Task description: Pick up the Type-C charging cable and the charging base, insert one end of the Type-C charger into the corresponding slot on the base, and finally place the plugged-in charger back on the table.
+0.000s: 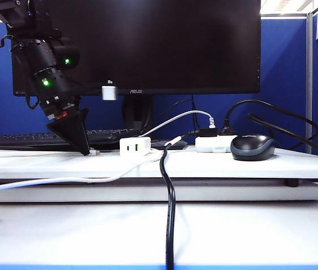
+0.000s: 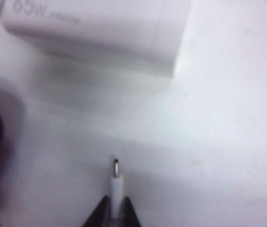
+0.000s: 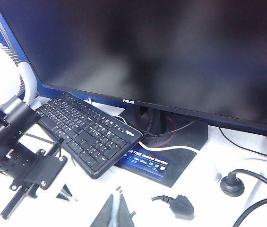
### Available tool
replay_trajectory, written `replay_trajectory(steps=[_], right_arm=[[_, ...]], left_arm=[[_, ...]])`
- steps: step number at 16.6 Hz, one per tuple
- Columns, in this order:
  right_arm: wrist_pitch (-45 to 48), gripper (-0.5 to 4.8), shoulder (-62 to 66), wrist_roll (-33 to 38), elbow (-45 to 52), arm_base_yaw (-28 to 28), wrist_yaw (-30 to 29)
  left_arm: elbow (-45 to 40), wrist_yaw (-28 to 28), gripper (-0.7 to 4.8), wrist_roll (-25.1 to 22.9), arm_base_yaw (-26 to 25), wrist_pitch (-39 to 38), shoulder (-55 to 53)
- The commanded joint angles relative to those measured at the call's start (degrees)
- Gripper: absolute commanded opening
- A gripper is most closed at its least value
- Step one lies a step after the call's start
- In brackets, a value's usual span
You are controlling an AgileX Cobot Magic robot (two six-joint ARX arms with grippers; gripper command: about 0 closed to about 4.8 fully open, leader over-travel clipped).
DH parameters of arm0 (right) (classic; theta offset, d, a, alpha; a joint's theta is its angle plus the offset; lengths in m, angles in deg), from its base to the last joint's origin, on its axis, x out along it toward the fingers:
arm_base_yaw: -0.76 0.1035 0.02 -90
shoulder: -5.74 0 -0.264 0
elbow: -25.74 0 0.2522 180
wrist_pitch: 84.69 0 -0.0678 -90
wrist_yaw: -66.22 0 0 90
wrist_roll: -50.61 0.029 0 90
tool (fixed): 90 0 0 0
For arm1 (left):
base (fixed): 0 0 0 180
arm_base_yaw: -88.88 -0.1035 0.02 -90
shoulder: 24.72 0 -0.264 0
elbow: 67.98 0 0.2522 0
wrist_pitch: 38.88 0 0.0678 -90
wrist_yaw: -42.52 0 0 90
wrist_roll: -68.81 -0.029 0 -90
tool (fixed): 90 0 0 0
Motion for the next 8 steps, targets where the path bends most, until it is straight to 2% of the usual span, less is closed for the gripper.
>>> replay_trajectory(steps=[1, 4, 8], right_arm=[[0.72, -0.01, -0.17, -0.17, -0.31, 0.00, -0.33], [0.72, -0.01, -0.17, -0.17, -0.31, 0.00, -0.33], [0.72, -0.01, -0.15, -0.20, -0.31, 0.00, -0.33]], left_arm=[[0.13, -1.22, -0.08, -0.13, 0.07, -0.42, -0.04], [0.13, -4.85, -0.08, 0.46, 0.07, -0.44, -0.02], [1.73, -14.05, -0.07, 5.57, 0.04, -0.07, 0.11]])
